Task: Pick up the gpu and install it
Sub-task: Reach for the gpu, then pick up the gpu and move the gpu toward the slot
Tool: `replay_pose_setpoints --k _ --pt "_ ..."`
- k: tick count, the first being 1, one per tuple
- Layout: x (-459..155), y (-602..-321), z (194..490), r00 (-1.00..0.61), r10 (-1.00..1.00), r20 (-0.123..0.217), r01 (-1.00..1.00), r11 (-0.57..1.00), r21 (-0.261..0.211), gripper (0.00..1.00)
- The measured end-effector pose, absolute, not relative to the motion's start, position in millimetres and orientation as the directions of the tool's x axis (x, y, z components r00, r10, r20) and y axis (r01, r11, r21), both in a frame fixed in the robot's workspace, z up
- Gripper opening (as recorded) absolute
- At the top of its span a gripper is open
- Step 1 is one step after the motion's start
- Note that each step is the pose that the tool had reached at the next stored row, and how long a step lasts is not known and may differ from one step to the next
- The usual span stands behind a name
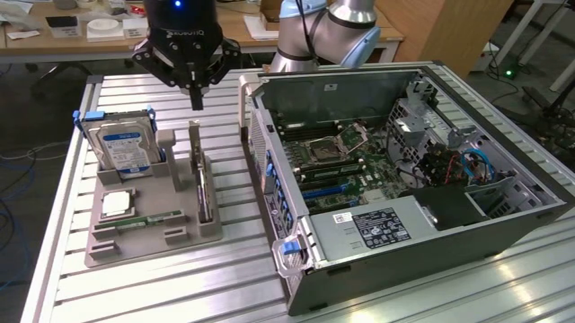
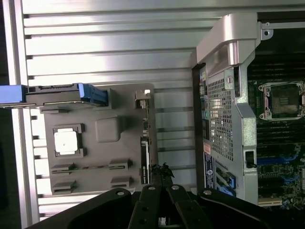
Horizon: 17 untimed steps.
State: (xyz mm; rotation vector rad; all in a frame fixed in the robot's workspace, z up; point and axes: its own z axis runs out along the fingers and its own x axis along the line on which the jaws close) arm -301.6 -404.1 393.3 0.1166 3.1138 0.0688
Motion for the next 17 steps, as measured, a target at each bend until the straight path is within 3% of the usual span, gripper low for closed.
replay_pose_setpoints --k 17 --pt "-309.7 -404.4 393.2 -0.997 0.075 -0.023 0.074 0.996 0.045 0.1"
